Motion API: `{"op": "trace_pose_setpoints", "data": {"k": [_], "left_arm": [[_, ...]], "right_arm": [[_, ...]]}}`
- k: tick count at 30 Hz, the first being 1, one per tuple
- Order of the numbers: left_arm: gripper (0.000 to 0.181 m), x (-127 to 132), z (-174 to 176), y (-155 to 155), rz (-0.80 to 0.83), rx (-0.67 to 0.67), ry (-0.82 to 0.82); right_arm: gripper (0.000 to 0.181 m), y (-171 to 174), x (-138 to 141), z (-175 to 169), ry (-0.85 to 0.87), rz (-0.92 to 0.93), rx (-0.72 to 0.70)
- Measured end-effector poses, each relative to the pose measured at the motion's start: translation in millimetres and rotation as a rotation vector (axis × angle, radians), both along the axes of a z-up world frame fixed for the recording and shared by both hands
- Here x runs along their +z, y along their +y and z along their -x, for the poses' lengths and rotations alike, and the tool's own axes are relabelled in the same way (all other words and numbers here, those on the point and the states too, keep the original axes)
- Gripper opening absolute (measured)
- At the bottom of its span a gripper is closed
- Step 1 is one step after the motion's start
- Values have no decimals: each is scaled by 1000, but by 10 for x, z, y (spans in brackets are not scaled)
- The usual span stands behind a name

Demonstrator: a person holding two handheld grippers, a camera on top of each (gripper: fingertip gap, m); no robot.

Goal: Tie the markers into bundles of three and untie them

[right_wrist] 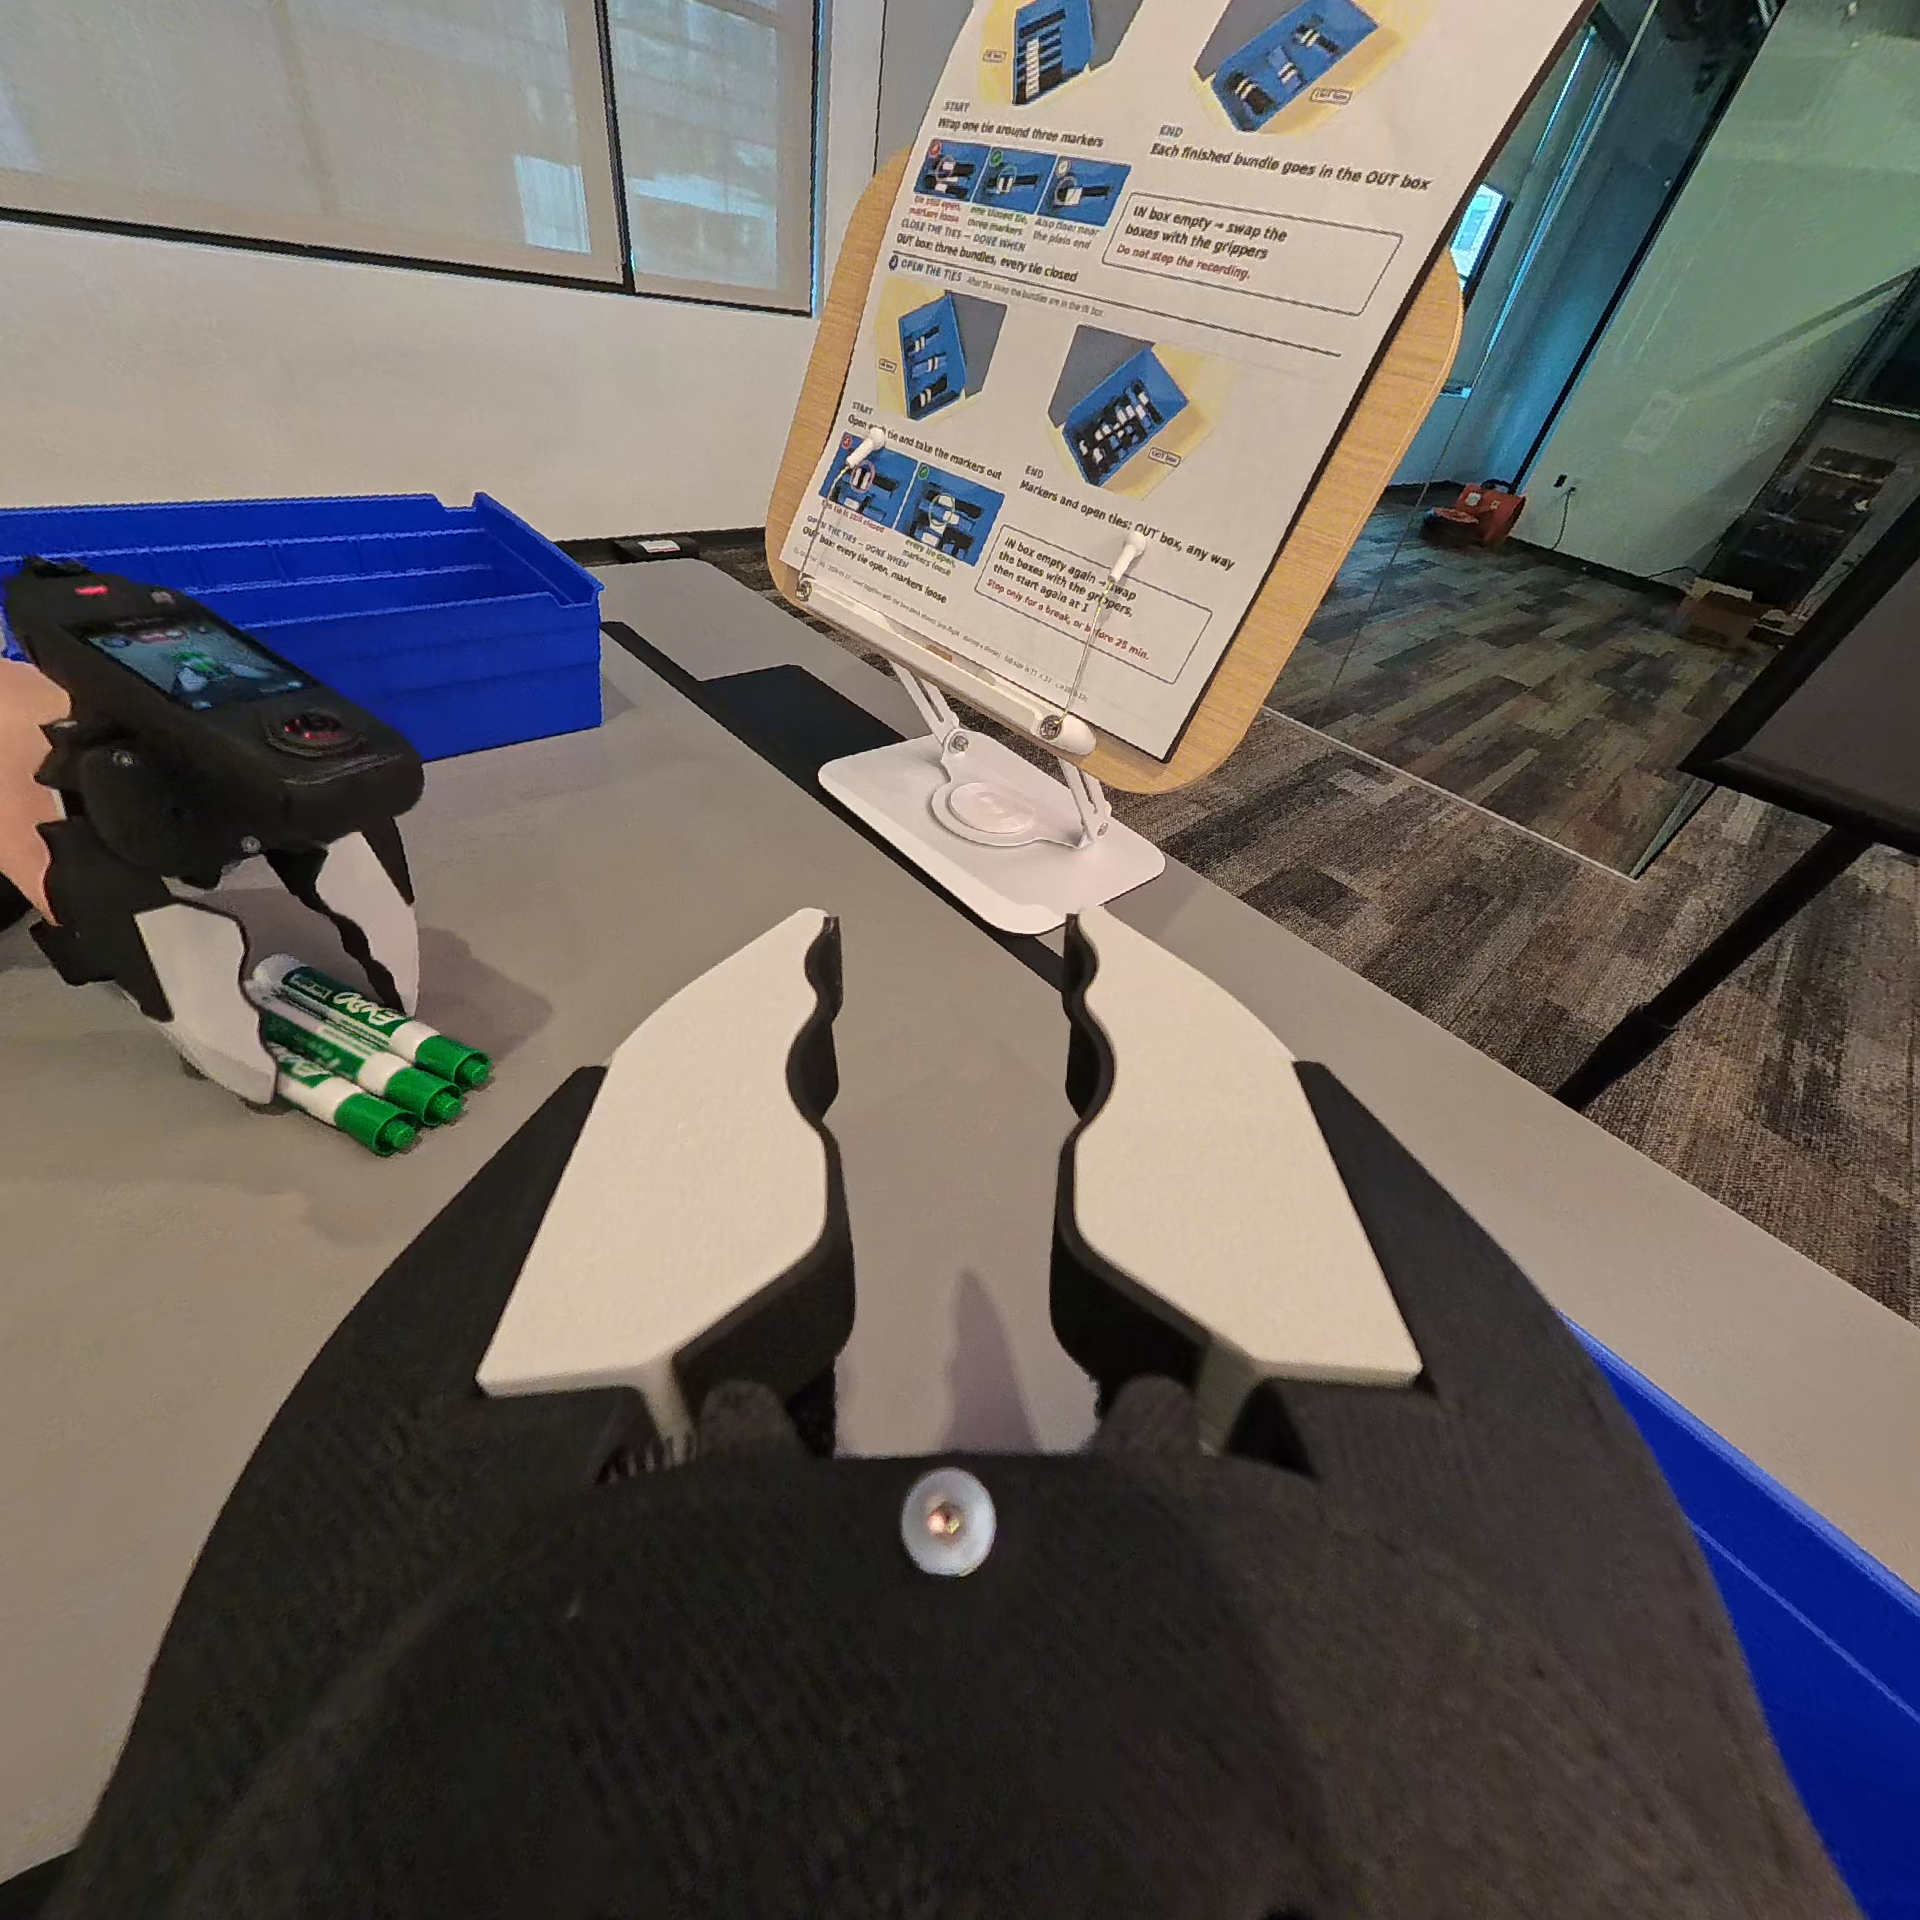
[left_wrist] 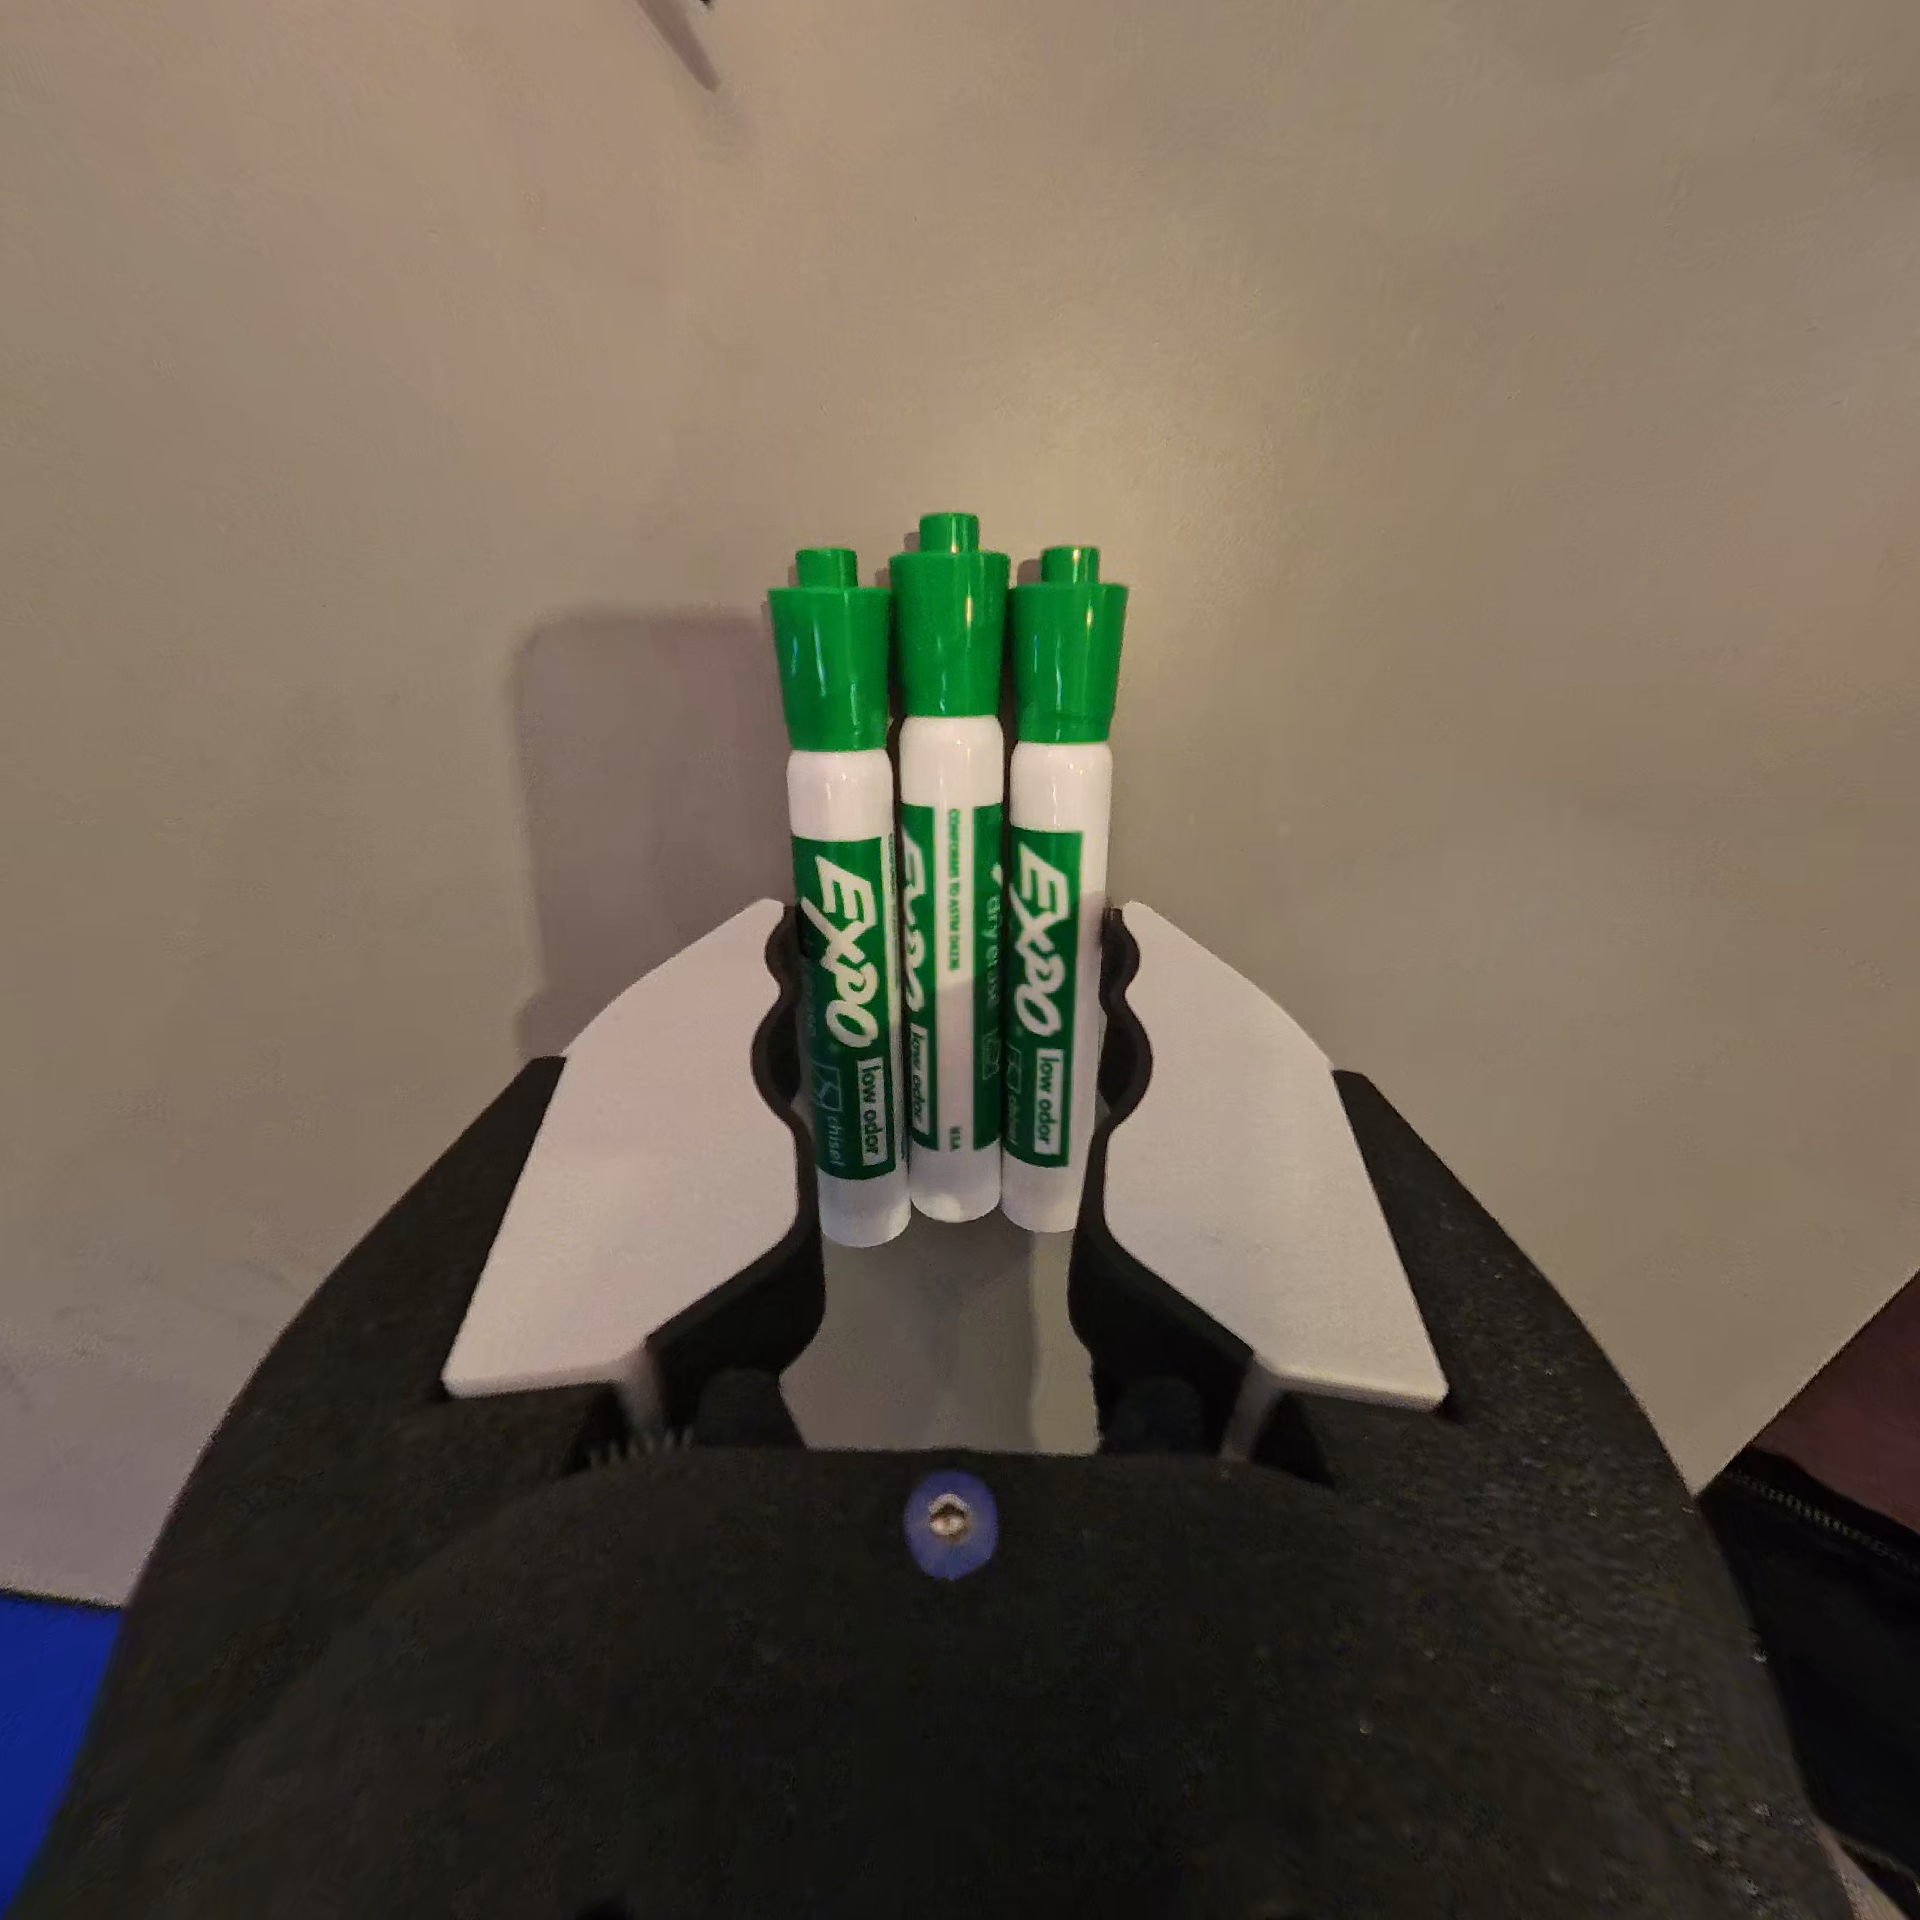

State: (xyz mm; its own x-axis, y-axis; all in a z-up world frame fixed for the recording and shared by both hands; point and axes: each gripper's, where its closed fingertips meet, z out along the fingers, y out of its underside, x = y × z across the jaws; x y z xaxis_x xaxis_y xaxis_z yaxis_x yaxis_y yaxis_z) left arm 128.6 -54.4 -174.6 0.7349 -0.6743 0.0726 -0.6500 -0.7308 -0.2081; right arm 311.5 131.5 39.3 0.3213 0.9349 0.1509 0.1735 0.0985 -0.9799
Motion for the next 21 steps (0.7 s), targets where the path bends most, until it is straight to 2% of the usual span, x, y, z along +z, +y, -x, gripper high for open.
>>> {"op": "trace_pose_setpoints", "data": {"k": [11, 21], "left_arm": [[56, -17, 18, -12, 117, -73, 32], [49, 40, 32, 14, 213, -134, -129]], "right_arm": [[42, 0, -7, 7, -6, -2, -2], [42, 5, 11, -12, 2, -6, -5]]}}
